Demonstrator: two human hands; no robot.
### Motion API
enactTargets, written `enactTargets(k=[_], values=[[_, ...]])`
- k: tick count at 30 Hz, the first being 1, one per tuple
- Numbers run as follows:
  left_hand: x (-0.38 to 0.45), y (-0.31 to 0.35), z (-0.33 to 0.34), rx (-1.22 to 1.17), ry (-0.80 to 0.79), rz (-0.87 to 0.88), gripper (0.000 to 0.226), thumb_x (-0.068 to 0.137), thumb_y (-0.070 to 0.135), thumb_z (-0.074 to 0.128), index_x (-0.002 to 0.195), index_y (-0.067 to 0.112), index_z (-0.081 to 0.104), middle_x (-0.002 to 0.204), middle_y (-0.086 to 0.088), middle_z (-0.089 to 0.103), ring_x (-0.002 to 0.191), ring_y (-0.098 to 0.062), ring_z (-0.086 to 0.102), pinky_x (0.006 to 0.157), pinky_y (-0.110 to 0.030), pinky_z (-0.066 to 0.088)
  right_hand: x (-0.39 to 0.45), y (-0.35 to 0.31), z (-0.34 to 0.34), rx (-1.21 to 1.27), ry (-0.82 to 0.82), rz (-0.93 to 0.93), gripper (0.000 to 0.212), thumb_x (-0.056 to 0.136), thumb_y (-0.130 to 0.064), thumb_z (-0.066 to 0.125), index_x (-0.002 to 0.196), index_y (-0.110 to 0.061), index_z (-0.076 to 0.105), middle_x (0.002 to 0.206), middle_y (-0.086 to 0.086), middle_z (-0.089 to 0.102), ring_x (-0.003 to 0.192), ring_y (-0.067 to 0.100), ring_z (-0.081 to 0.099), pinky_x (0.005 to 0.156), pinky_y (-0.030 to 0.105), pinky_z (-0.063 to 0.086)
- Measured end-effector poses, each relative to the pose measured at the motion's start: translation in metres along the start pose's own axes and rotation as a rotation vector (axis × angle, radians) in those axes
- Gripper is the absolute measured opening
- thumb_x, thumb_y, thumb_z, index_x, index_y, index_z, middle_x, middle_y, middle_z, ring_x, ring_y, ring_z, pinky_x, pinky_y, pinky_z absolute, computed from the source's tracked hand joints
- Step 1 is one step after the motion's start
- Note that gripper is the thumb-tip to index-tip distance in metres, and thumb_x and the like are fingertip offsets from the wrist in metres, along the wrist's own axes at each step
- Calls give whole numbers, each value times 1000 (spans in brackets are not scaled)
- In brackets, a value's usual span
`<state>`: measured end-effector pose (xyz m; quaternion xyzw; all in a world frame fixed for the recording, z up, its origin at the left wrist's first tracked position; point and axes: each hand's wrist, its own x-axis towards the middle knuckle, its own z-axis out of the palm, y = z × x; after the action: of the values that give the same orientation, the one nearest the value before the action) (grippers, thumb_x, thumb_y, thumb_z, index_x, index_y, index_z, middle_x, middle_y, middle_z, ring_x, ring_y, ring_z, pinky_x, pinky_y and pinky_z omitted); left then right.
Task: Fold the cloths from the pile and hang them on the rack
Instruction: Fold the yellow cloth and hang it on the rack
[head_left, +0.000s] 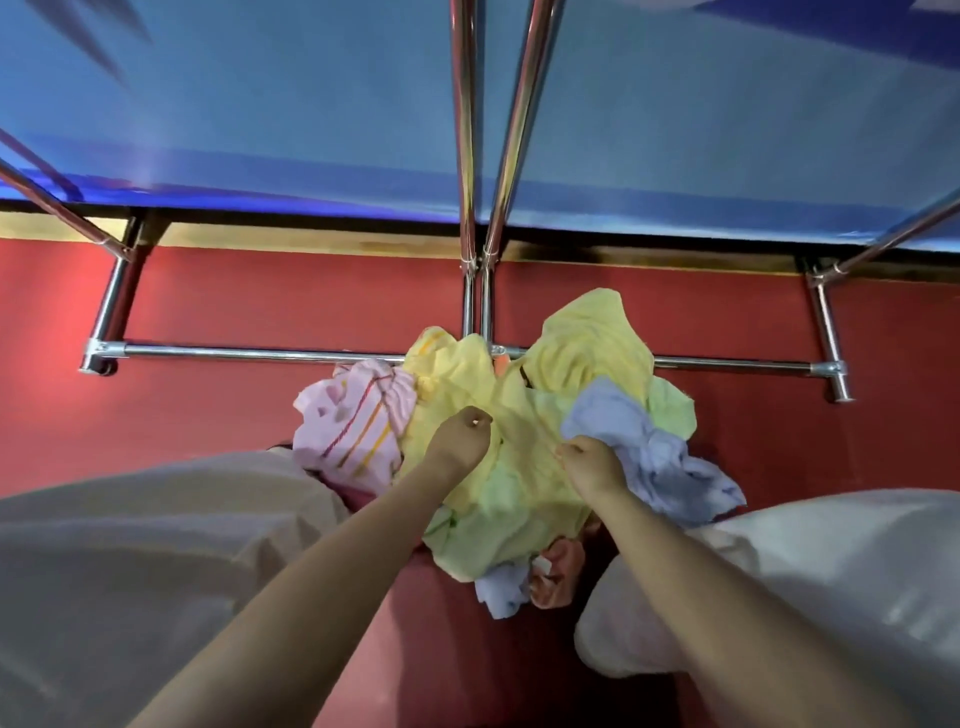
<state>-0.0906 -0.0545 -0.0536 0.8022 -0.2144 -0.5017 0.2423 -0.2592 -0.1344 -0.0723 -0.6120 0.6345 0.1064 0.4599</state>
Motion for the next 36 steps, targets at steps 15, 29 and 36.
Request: enactTargets(k=[15, 29, 36], values=[[82, -34, 68, 376, -55, 103, 39, 93, 31, 56, 131, 24, 58, 120, -13, 49, 107, -32, 56, 94, -35, 47, 56, 47, 28, -401, -201, -251, 36, 84, -44, 49, 104, -20, 67, 103, 4, 65, 95, 23, 57, 84, 38, 46], [20, 29, 0, 185, 31, 307, 23, 95, 14, 58, 100, -1, 75, 106, -14, 72, 97, -25, 64, 69, -19, 36, 4, -22, -21, 25, 14, -231, 15, 96, -23, 53, 91, -11, 62, 83, 9, 59, 81, 24, 56, 64, 29, 36], [-76, 105, -67, -112, 117, 387, 18, 95, 12, 56, 97, 11, 74, 94, 1, 64, 90, -13, 57, 80, -23, 43, -103, -99, -83, 411, 88, -438, 26, 86, -11, 67, 65, -10, 53, 61, 0, 46, 58, 11, 41, 54, 24, 31]])
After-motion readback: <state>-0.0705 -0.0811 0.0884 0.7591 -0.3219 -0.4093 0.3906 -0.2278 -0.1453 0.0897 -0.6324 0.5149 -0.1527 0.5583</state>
